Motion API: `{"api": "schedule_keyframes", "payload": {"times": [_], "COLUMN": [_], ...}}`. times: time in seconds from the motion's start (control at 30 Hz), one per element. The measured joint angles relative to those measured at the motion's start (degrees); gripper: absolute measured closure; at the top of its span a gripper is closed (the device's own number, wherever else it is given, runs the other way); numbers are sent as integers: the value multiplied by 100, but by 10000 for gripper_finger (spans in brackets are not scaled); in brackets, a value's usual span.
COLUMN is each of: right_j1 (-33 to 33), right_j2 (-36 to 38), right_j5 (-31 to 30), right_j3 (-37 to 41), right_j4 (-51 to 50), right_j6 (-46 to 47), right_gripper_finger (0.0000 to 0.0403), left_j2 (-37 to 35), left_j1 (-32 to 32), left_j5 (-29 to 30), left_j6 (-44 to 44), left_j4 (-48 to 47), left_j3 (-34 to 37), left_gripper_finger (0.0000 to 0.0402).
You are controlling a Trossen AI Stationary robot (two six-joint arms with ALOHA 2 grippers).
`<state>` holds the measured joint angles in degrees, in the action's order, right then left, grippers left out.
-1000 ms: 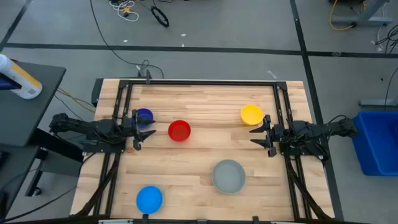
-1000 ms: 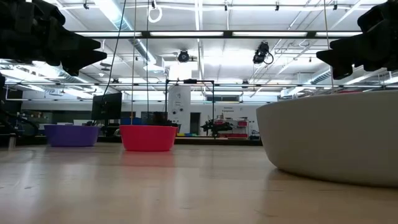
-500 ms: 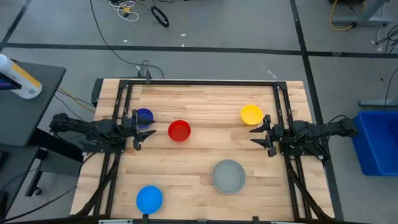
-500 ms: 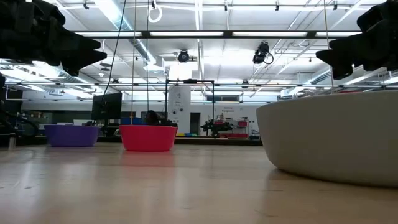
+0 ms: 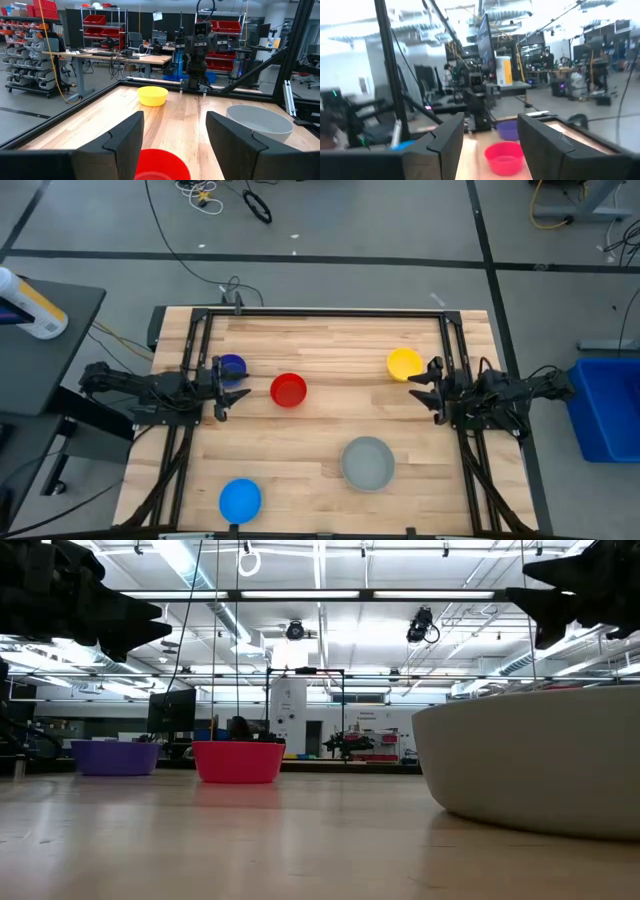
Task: Nest bowls inside each other
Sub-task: Stack the yellow bowl on the gray bowl
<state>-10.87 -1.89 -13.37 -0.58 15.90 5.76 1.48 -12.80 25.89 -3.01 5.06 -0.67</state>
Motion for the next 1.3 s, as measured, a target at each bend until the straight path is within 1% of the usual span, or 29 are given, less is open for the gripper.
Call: {"api": "schedule_keyframes", "payload": {"times": [0.07,0.23,0.4,0.53,0.7,0.77,0.83,0.93,1.03,1.1,1.2,1.3], "right_j1": [2,-3,-11,-9,-9,-8,-7,6,82,140,267,409], "right_j2": [0,0,-2,-2,-2,-4,-4,-42,-263,-484,-958,-1606], "right_j5": [-2,7,65,344,320,83,-382,-987,-1045,-1048,-1048,-1043], "right_j3": [0,0,0,0,0,0,0,0,-44,-227,-711,-1369], "right_j4": [71,98,74,46,-320,-542,-818,-1217,-1248,-1529,-2337,-3153], "right_j6": [238,353,754,796,726,753,819,648,550,641,888,1089], "right_gripper_finger": [212,215,213,214,220,221,221,222,225,228,233,238], "left_j2": [1,0,0,0,0,0,0,4,7,9,9,53], "left_j1": [-1,-1,0,0,0,0,0,-1,0,13,13,13], "left_j5": [1,10,-18,-256,-289,-323,-446,-624,-598,-580,-588,-634], "left_j6": [0,1,-82,-98,-480,-553,-447,-221,-79,45,182,223], "left_j4": [3,15,9,7,-56,-68,-87,-120,-148,-153,-161,-176], "left_j3": [0,0,0,0,0,-2,-4,-5,-7,-7,-8,-9], "left_gripper_finger": [180,180,180,180,180,180,180,180,180,180,180,180]}}
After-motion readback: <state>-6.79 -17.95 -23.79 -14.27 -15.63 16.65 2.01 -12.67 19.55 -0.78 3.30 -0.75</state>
